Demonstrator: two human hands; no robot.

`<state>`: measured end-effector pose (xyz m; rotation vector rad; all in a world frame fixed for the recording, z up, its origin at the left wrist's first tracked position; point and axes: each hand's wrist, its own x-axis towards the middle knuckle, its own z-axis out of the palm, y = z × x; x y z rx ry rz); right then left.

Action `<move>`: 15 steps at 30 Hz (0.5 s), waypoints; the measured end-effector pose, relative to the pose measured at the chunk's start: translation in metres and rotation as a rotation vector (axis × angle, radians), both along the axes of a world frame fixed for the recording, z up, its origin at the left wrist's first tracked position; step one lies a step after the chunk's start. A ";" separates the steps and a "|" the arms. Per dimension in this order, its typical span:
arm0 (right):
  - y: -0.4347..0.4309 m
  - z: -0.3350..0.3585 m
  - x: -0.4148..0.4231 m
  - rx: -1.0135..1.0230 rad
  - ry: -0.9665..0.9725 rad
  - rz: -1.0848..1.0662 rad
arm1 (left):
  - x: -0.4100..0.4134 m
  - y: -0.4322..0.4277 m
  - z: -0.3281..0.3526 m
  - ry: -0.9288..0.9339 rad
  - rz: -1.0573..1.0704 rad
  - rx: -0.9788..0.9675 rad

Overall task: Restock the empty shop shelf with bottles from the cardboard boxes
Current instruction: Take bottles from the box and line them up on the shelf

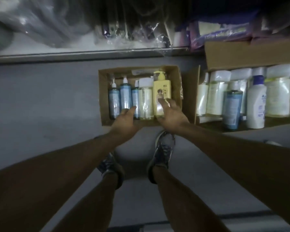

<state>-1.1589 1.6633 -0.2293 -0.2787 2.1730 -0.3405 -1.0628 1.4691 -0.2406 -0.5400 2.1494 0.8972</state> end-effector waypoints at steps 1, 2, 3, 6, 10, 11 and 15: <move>-0.001 -0.018 -0.006 0.017 0.025 -0.022 | -0.004 0.001 -0.020 0.001 0.006 0.002; -0.002 -0.036 -0.013 0.034 0.052 -0.065 | -0.009 0.003 -0.038 0.008 0.009 0.004; -0.003 -0.052 -0.020 0.048 0.071 -0.110 | -0.016 0.004 -0.056 0.019 0.021 0.005; -0.005 -0.091 -0.029 0.060 0.043 -0.131 | -0.036 0.008 -0.098 0.044 0.071 -0.008; 0.000 -0.117 -0.022 0.023 0.053 -0.128 | -0.049 0.015 -0.123 0.064 0.107 0.008; 0.001 -0.122 -0.019 0.006 0.077 -0.160 | -0.050 0.017 -0.125 0.061 0.130 0.018; -0.009 -0.132 -0.010 -0.046 0.176 -0.287 | -0.057 0.031 -0.135 0.084 0.214 0.083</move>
